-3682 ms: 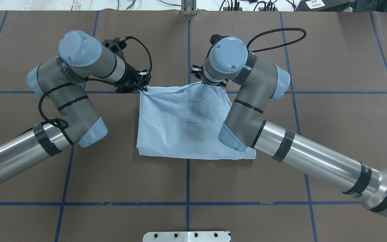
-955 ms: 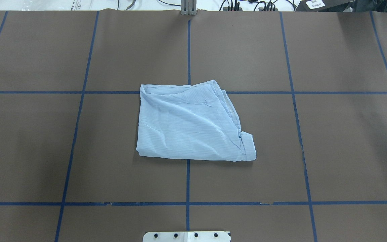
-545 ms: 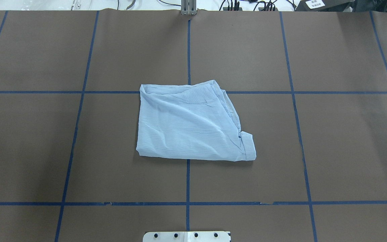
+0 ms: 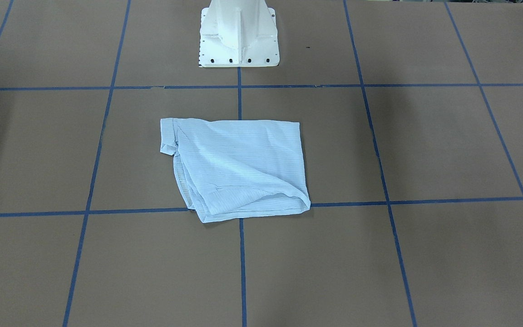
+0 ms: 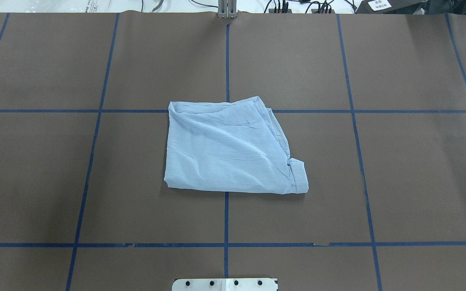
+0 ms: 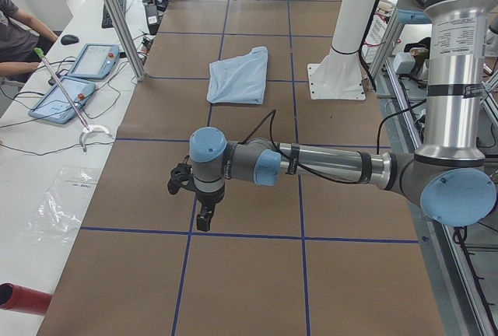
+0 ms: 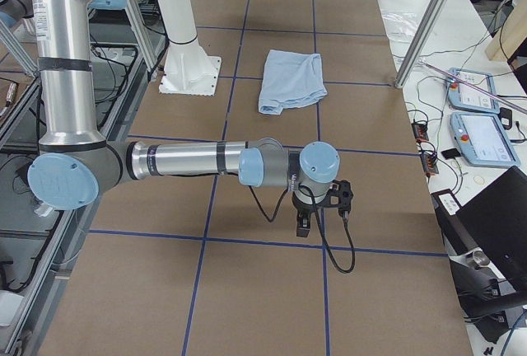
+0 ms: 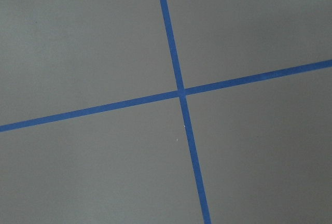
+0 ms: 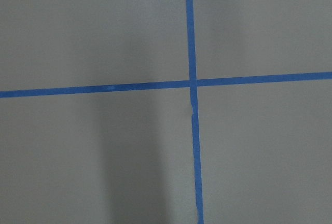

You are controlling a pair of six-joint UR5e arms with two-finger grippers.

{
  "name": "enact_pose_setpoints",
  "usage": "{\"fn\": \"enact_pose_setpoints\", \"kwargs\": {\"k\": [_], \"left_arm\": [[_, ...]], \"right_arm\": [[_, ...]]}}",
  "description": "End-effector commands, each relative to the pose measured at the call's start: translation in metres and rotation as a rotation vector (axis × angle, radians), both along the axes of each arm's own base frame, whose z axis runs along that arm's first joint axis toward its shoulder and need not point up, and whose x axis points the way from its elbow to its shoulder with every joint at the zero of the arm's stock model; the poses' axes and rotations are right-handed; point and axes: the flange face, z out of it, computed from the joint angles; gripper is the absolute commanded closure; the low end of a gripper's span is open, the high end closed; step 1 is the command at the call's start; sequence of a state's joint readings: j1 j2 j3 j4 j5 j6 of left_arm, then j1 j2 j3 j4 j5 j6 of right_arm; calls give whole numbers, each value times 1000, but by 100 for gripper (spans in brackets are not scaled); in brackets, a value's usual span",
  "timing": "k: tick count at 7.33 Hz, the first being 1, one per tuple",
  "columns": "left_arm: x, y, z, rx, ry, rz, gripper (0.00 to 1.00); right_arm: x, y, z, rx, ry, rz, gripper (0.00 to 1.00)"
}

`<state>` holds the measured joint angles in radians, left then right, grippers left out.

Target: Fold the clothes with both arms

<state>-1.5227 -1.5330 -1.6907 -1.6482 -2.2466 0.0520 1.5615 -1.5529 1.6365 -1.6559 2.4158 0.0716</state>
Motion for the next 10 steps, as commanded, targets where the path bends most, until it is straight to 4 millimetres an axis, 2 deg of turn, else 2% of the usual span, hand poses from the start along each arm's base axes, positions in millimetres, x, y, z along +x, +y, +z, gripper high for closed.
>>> {"fn": "enact_pose_setpoints", "kwargs": {"k": [1, 3, 4, 9, 10], "left_arm": [[-11, 6, 11, -11, 3, -10, 0], [-11, 6, 13, -12, 3, -8, 0], [-11, 6, 12, -8, 3, -8, 0], [-11, 8, 15, -24, 6, -20, 0], [-11, 7, 13, -73, 14, -85, 0]], "right_arm": [[-1, 13, 5, -11, -25, 2, 0], [-1, 30, -3, -27, -17, 34, 0], [-1, 35, 1, -37, -14, 37, 0], [3, 40, 10, -54, -10, 44, 0], [3, 40, 10, -54, -10, 45, 0]]}}
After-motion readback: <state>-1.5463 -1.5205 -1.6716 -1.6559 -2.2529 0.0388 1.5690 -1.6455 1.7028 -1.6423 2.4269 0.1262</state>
